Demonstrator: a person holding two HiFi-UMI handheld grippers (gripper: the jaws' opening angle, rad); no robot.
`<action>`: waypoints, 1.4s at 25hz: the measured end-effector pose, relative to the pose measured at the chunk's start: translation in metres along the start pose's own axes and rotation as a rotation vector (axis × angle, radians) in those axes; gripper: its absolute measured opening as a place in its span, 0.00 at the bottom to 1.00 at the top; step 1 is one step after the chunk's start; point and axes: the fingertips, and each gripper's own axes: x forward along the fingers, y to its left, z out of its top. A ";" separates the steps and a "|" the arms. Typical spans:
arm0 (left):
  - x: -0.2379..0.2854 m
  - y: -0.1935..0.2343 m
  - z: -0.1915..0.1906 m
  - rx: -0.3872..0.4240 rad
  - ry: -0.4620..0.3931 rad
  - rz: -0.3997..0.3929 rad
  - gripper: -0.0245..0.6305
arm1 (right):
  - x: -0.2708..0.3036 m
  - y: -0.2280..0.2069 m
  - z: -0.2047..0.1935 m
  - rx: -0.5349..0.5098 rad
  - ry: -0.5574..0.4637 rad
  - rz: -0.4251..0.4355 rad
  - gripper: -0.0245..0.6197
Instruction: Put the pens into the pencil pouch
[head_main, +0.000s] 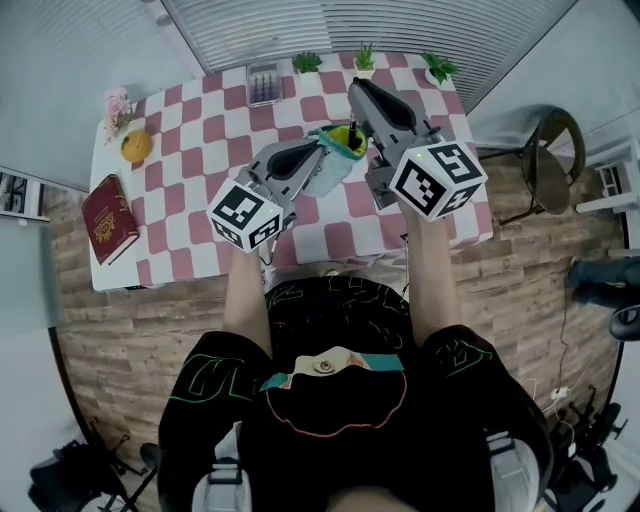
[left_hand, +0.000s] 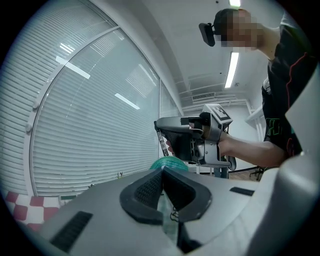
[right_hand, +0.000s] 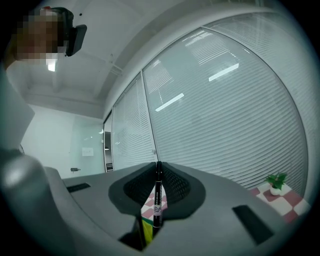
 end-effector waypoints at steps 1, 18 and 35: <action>0.000 0.000 0.000 -0.001 -0.001 0.001 0.04 | 0.000 0.000 -0.002 0.003 0.003 0.000 0.10; 0.009 -0.001 -0.002 -0.020 -0.009 0.007 0.04 | -0.006 -0.004 -0.044 0.003 0.104 0.002 0.10; 0.013 0.000 -0.003 -0.033 -0.017 0.024 0.04 | -0.024 -0.024 -0.050 0.019 0.112 -0.058 0.08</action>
